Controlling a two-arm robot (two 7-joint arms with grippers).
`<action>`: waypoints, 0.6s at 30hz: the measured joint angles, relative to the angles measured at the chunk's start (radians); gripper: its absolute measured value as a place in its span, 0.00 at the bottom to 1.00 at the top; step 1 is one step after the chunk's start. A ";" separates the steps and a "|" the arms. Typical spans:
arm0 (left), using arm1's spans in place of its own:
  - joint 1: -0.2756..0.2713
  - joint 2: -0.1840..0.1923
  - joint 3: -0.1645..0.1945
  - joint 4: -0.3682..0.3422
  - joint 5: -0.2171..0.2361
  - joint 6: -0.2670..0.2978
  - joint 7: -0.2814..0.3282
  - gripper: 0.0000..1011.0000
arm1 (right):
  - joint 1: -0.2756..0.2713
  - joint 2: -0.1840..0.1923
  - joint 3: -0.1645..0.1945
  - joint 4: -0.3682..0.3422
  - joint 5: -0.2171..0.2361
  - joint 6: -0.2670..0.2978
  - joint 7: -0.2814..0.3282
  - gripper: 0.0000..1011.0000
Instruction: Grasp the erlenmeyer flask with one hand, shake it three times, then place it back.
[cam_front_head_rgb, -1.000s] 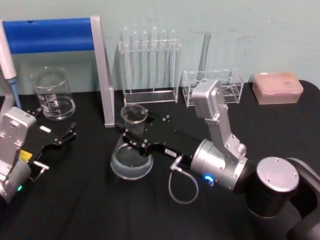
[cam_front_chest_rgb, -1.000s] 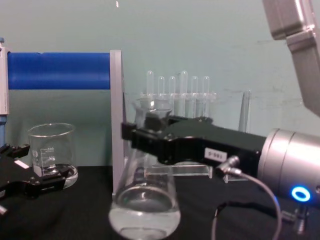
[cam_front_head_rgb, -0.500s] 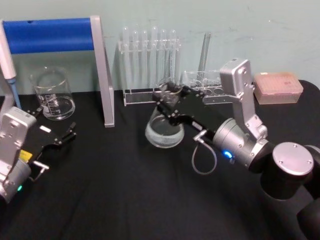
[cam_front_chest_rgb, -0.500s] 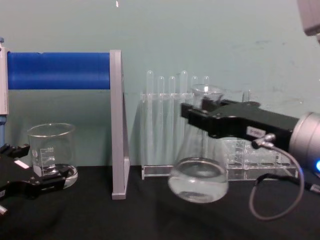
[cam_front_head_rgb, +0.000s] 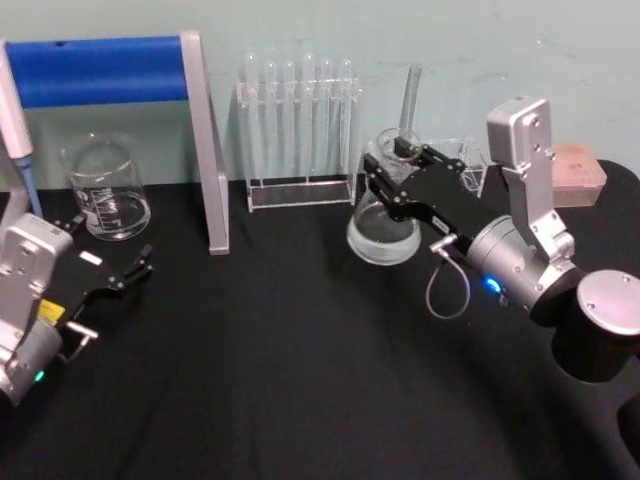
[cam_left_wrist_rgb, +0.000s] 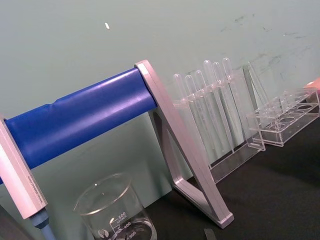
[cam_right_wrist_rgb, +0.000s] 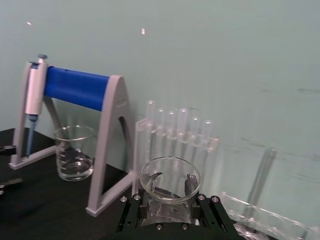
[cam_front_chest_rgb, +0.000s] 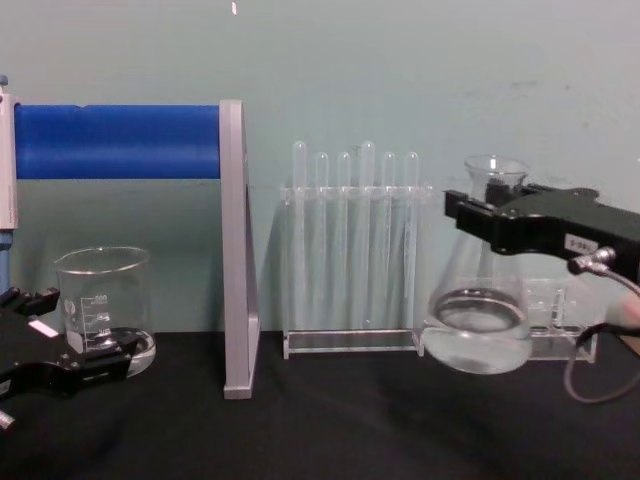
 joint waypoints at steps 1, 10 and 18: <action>0.000 0.000 0.000 0.000 0.000 0.000 0.000 0.99 | 0.000 -0.001 0.004 0.001 -0.002 0.000 -0.002 0.44; 0.000 0.000 0.000 0.000 0.000 0.000 0.000 0.99 | -0.005 -0.012 0.024 0.003 -0.020 0.002 0.002 0.44; 0.000 0.000 0.000 0.000 0.000 0.000 0.000 0.99 | -0.013 -0.025 0.001 -0.019 -0.013 0.007 0.047 0.44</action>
